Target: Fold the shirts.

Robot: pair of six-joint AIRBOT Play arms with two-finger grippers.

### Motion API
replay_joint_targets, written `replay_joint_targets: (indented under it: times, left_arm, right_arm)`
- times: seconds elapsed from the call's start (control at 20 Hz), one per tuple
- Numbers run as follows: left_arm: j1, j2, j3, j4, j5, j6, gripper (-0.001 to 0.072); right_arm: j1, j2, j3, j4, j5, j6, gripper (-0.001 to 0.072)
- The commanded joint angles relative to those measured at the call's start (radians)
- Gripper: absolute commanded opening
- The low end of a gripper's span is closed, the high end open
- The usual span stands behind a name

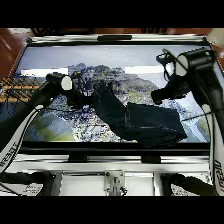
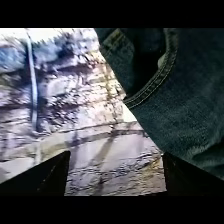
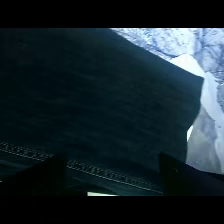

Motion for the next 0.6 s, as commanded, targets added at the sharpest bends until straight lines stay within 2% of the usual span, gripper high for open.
replay_joint_targets:
  times: [0.0,0.25,0.3,0.35,0.4,0.45,0.5,0.55]
  left_arm:
    - [0.019,-0.119,-0.035,-0.205,0.085,0.045,0.0662]
    - [-0.006,-0.206,-0.035,-0.327,0.219,0.052,0.0659]
    - [-0.012,-0.208,-0.035,-0.327,0.238,0.052,0.0608]
    - [-0.013,-0.207,-0.034,-0.327,0.252,0.052,0.0369]
    - [-0.013,-0.207,-0.033,-0.327,0.252,0.052,0.0169]
    - [-0.011,-0.206,-0.032,-0.326,0.251,0.053,0.0097]
    - [-0.011,-0.203,-0.032,-0.326,0.250,0.061,0.0054]
    - [-0.011,-0.199,-0.032,-0.327,0.243,0.090,0.0052]
  right_arm:
    - [0.000,-0.100,0.001,0.080,0.008,-0.011,0.0663]
    - [0.000,-0.112,0.001,0.077,0.026,-0.021,0.0663]
    - [0.000,-0.112,0.001,0.077,0.041,-0.026,0.0663]
    - [0.000,-0.112,0.000,0.077,0.058,-0.026,0.0663]
    - [0.000,-0.112,0.000,0.077,0.079,-0.036,0.0663]
    - [0.000,-0.112,0.000,0.069,0.109,-0.052,0.0663]
    - [-0.008,-0.105,-0.007,0.060,0.112,-0.052,0.0663]
    - [-0.030,-0.087,-0.038,0.032,0.102,-0.051,0.0663]
